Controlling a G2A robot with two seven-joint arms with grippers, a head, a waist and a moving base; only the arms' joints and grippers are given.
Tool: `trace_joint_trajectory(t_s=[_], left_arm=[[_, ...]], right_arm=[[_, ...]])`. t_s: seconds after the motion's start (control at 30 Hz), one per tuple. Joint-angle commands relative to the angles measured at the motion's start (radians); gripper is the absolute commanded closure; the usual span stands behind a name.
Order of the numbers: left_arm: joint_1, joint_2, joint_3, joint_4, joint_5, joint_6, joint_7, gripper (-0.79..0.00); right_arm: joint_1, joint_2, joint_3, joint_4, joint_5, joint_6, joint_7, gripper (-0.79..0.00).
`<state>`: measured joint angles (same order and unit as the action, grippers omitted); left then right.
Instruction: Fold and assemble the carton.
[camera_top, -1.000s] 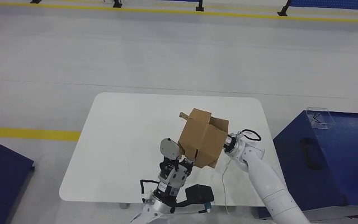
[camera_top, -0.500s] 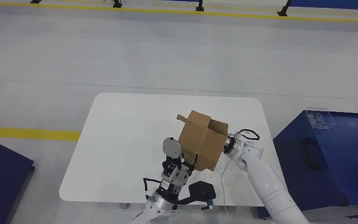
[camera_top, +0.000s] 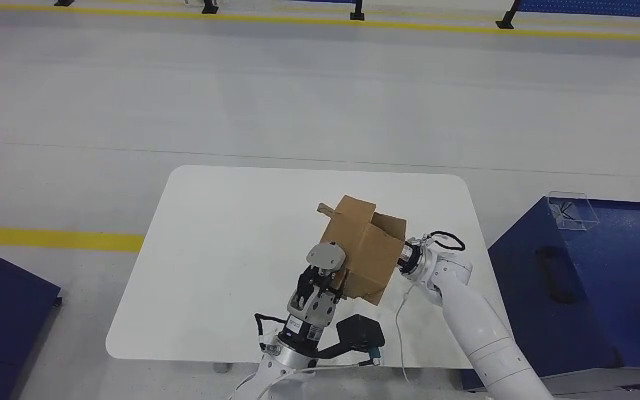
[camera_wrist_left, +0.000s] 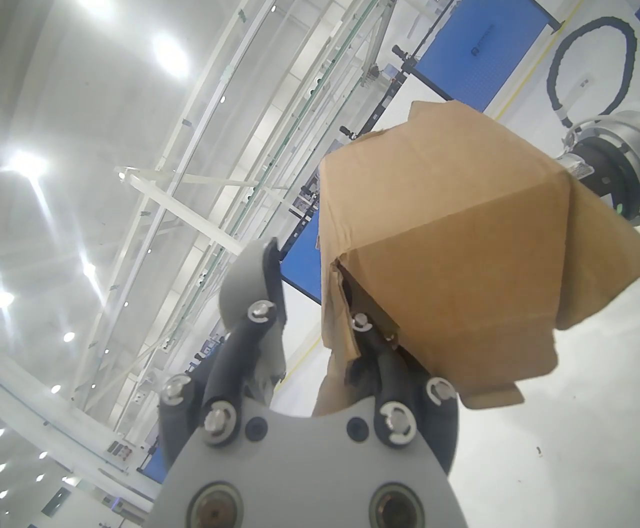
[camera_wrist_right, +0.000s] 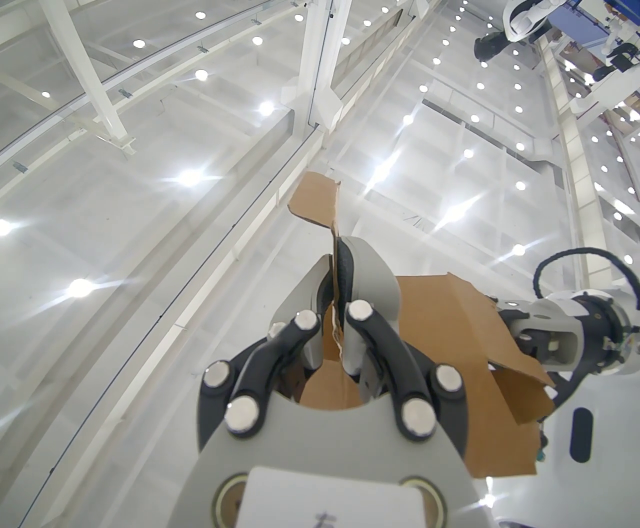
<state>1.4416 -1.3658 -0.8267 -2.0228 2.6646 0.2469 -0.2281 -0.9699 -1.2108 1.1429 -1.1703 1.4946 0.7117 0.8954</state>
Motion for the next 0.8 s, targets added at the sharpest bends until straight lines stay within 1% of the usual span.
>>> trace_joint_trajectory(t_s=[0.0,0.07,0.1,0.13,0.3,0.77], left_arm=[[0.001,-0.002,0.0,-0.002,0.002,-0.001,-0.003,0.0],[0.002,-0.005,-0.002,-0.005,0.003,-0.001,-0.006,0.0],[0.003,-0.006,-0.003,-0.006,0.005,0.005,-0.007,0.0],[0.004,-0.007,-0.003,-0.005,0.006,0.01,-0.007,0.0],[0.015,-0.011,-0.005,-0.005,0.007,0.029,0.003,0.0],[0.015,-0.011,-0.005,-0.005,0.007,0.029,0.003,0.0]], right_arm=[[0.0,0.0,0.001,-0.002,-0.006,-0.002,0.0,0.0],[0.001,0.0,0.0,-0.005,-0.018,-0.003,-0.004,0.0],[0.002,0.0,0.0,-0.006,-0.026,-0.004,-0.007,-0.12],[0.002,0.0,0.002,-0.004,-0.027,-0.008,-0.009,-0.785],[0.002,0.0,0.002,-0.004,-0.027,-0.008,-0.009,-0.785],[0.002,0.0,0.002,-0.004,-0.027,-0.008,-0.009,-0.785]])
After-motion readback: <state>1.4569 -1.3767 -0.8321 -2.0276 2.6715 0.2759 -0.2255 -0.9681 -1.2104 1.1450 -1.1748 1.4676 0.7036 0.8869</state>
